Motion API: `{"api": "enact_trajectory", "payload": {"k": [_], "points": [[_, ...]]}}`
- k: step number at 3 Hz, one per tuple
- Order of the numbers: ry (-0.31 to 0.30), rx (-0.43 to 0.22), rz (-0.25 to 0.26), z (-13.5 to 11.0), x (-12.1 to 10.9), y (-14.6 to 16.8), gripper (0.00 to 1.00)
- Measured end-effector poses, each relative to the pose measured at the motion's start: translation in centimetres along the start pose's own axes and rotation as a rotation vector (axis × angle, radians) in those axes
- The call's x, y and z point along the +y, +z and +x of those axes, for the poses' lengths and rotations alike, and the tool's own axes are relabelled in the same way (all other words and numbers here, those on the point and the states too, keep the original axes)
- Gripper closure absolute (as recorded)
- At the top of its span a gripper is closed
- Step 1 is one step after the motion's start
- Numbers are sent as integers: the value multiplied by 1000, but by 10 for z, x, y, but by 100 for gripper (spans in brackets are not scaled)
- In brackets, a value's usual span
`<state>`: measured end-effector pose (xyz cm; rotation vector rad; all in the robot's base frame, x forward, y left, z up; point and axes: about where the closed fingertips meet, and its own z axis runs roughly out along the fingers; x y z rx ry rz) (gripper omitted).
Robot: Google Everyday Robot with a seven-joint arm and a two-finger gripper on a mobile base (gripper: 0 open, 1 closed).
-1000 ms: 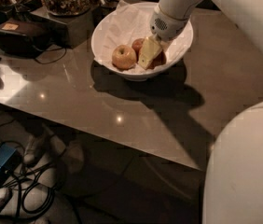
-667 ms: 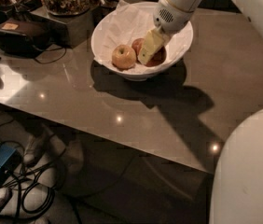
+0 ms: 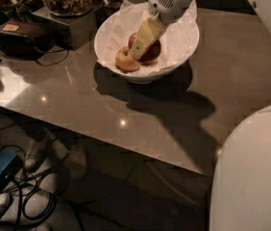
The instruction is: Pick apple from white bowl
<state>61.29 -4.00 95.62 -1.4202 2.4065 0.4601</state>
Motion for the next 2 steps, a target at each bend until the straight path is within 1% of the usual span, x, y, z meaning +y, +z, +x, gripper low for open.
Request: {"api": "enact_trajectory", "payload": {"k": [2], "points": [[-114,-2,-36,-26,40,-10,100]]}}
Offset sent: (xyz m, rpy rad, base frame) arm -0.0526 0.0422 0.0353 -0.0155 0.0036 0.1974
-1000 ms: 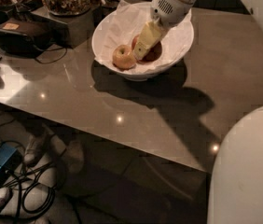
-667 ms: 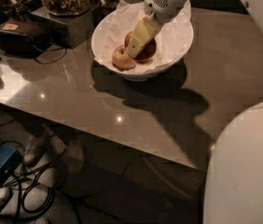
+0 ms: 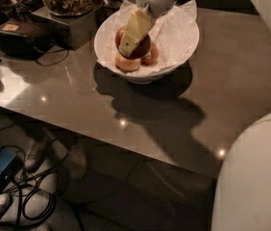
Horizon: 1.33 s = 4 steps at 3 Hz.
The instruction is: Pick apple from white bowl
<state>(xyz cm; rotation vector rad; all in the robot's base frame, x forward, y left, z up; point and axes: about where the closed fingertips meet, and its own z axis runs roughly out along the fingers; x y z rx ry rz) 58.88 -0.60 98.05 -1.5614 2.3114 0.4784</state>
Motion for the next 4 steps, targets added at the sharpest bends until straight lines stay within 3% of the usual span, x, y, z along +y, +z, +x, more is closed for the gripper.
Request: {"api": "enact_trajectory", "payload": {"k": [3,4], "points": [[-123,-13,7,-14,57,-24,100],[-125,-29,17,-19,55,-23,100]]}}
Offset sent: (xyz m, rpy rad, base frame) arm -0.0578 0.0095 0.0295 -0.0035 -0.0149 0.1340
